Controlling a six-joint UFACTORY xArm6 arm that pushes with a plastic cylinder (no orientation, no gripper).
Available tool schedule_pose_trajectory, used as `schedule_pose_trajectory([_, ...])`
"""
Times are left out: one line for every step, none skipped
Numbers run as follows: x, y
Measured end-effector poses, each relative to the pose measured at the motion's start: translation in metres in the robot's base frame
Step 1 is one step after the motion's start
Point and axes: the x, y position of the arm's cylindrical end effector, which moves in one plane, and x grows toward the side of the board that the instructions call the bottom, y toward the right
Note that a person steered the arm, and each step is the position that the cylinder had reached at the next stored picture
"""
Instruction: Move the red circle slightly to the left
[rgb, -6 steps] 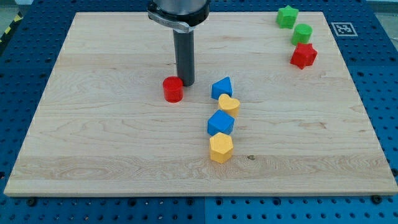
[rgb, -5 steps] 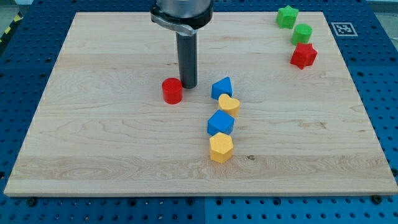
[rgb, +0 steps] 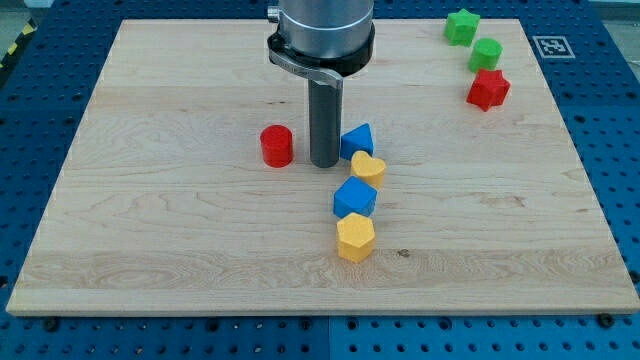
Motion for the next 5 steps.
schedule_pose_trajectory([-0.001, -0.003])
schedule_pose_trajectory([-0.008, -0.012])
schedule_pose_trajectory([-0.011, -0.022])
schedule_pose_trajectory([-0.011, -0.034])
schedule_pose_trajectory([-0.011, -0.047])
